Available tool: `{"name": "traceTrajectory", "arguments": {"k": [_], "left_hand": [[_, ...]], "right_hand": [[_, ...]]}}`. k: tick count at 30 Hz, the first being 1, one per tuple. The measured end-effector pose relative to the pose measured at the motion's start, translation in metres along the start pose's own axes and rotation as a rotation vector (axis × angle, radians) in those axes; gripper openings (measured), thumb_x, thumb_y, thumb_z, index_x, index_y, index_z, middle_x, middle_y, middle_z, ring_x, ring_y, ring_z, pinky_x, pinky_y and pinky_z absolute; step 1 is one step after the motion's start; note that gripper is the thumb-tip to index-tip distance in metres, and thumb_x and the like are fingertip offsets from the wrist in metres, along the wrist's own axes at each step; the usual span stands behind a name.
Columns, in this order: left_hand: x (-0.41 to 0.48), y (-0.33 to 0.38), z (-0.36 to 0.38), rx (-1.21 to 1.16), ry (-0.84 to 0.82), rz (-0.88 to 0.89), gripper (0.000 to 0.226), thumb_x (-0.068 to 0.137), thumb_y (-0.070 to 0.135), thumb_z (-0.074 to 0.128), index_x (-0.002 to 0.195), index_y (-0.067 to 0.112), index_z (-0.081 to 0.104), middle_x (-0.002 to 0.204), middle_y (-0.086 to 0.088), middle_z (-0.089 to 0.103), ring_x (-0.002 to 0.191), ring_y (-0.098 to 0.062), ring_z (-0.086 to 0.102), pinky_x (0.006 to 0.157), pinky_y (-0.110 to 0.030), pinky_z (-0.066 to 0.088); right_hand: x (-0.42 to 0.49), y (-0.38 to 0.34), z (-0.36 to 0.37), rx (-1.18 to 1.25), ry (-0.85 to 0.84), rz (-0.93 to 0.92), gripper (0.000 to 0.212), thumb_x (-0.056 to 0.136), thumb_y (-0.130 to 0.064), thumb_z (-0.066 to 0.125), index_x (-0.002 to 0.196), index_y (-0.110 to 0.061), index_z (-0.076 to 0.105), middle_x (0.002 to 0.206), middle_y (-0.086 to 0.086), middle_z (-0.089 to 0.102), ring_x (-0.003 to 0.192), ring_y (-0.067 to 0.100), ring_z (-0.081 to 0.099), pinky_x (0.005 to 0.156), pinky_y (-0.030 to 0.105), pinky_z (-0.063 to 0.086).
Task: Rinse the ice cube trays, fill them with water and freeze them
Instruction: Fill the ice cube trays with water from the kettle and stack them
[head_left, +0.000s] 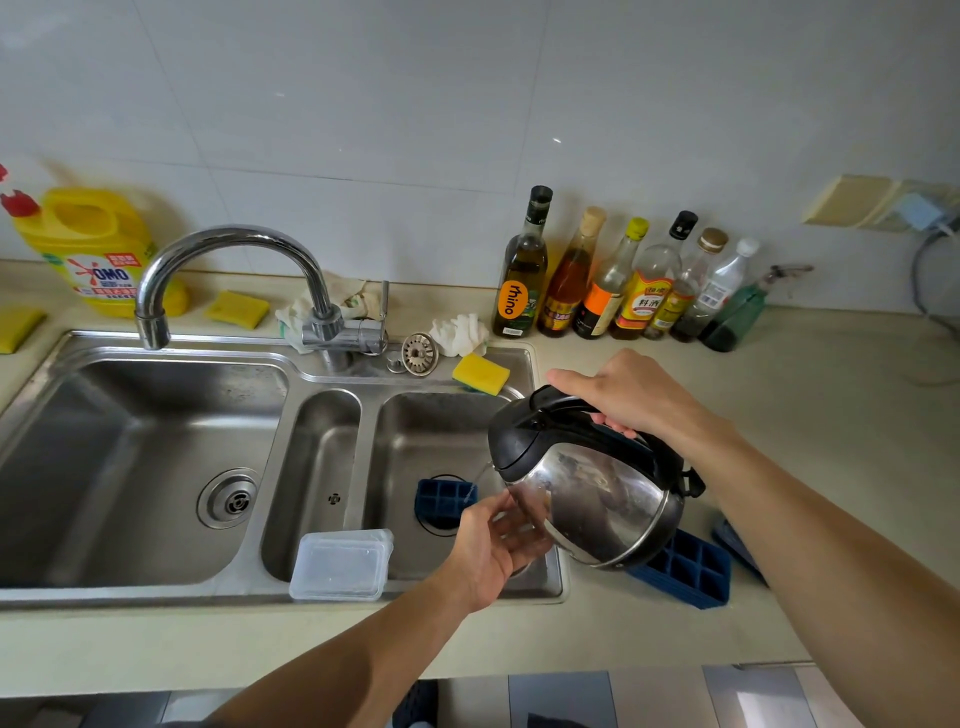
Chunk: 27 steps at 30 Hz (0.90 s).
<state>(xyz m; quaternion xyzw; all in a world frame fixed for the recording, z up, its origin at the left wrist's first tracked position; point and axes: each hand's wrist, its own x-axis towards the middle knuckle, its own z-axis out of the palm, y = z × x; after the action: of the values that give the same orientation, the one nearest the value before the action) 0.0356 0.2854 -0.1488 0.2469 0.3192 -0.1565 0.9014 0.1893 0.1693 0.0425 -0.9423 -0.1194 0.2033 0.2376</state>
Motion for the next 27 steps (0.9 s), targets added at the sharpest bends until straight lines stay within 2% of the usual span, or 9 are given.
{"name": "traceTrajectory", "arguments": {"k": [8, 14, 24, 27], "left_hand": [[0.003, 0.002, 0.000, -0.006, 0.005, -0.002, 0.035, 0.104, 0.028, 0.049, 0.121, 0.002, 0.064, 0.121, -0.026, 0.069, 0.111, -0.041, 0.069, 0.095, -0.052, 0.056], [0.006, 0.006, 0.002, -0.016, 0.007, 0.002, 0.034, 0.103, 0.027, 0.050, 0.119, 0.001, 0.065, 0.120, -0.025, 0.070, 0.108, -0.040, 0.070, 0.087, -0.049, 0.059], [0.012, 0.010, 0.000, -0.026, 0.015, -0.017, 0.034, 0.103, 0.029, 0.050, 0.120, 0.003, 0.064, 0.121, -0.024, 0.070, 0.111, -0.040, 0.070, 0.089, -0.050, 0.059], [0.011, 0.011, 0.002, -0.033, 0.001, -0.021, 0.032, 0.103, 0.028, 0.049, 0.113, 0.004, 0.067, 0.120, -0.024, 0.070, 0.109, -0.039, 0.070, 0.087, -0.049, 0.059]], "right_hand": [[0.004, -0.001, 0.000, -0.010, -0.002, 0.000, 0.073, 0.084, -0.075, 0.059, 0.052, -0.009, 0.063, 0.044, -0.003, 0.063, 0.032, 0.007, 0.051, 0.052, 0.025, 0.043], [0.006, -0.003, -0.001, -0.011, 0.004, 0.011, 0.073, 0.084, -0.074, 0.059, 0.053, -0.009, 0.063, 0.048, -0.002, 0.065, 0.033, 0.007, 0.052, 0.051, 0.025, 0.043], [0.013, -0.004, 0.000, -0.006, -0.002, 0.011, 0.073, 0.084, -0.074, 0.059, 0.054, -0.008, 0.064, 0.048, -0.002, 0.066, 0.034, 0.007, 0.052, 0.051, 0.026, 0.045], [0.015, -0.003, 0.000, -0.006, 0.000, 0.013, 0.073, 0.084, -0.075, 0.060, 0.053, -0.009, 0.064, 0.047, -0.002, 0.065, 0.033, 0.007, 0.052, 0.050, 0.026, 0.044]]}}
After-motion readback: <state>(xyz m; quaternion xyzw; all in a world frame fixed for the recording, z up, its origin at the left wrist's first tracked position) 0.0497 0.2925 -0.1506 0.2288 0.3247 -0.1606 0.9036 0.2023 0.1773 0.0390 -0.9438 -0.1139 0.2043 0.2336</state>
